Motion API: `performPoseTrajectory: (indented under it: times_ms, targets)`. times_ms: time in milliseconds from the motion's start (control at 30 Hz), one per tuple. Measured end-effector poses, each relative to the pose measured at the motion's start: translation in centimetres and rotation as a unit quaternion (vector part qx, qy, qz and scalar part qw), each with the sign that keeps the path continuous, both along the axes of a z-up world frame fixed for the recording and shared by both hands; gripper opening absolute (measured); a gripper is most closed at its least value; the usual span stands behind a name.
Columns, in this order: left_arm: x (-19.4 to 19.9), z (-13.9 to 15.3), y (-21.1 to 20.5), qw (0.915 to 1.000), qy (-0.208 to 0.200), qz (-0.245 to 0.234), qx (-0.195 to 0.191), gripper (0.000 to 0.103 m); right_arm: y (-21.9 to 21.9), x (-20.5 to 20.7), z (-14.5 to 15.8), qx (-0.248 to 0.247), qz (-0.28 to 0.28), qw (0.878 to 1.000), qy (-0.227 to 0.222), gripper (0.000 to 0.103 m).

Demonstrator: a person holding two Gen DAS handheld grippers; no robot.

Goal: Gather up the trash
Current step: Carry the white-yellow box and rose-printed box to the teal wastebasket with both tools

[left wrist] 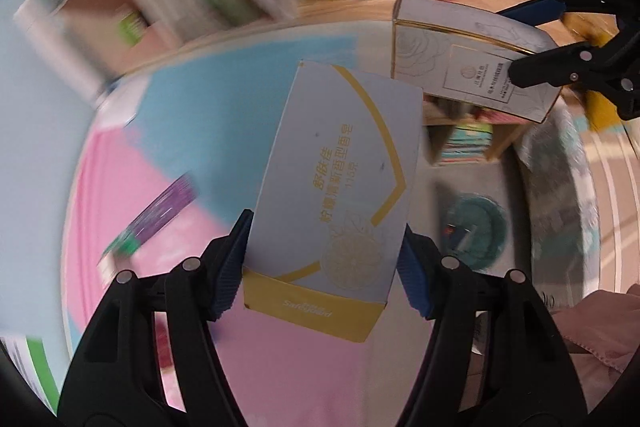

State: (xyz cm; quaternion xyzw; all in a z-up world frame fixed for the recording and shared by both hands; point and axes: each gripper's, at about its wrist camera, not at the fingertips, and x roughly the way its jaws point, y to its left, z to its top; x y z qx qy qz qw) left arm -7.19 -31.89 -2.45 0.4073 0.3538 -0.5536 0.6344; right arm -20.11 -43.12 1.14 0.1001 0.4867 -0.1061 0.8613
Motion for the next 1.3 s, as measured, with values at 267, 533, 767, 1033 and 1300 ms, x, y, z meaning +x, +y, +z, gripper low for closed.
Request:
performPoseTrajectory:
  times_ms: [267,533,767,1033,1300]
  targets:
    - [-10.8,-0.9,-4.9,0.9915,0.014,-0.129,0.009,0.064,-2.4,-12.7,-1.4,0.014,-0.131,0.991,0.015,0.050]
    - [-19.9,-2.9,-6.4,0.9738,0.033,-0.223,0.032,0.063,-2.3,-21.6,-3.0,0.035,-0.233,0.972,0.024,0.050]
    - [-24.9,-5.2,-6.5,0.9596,0.042,-0.271,0.062,0.063,-1.4,-26.5,-4.9,0.058,-0.286,0.956,0.031,0.050]
    - [-27.7,-7.4,-6.4,0.9501,0.061,-0.290,0.098,0.064,-0.4,-29.3,-6.8,0.091,-0.320,0.943,0.026,0.050]
    - [-28.9,-8.6,-6.5,0.9448,0.060,-0.300,0.117,0.064,-0.1,-30.6,-8.0,0.110,-0.334,0.936,0.031,0.050]
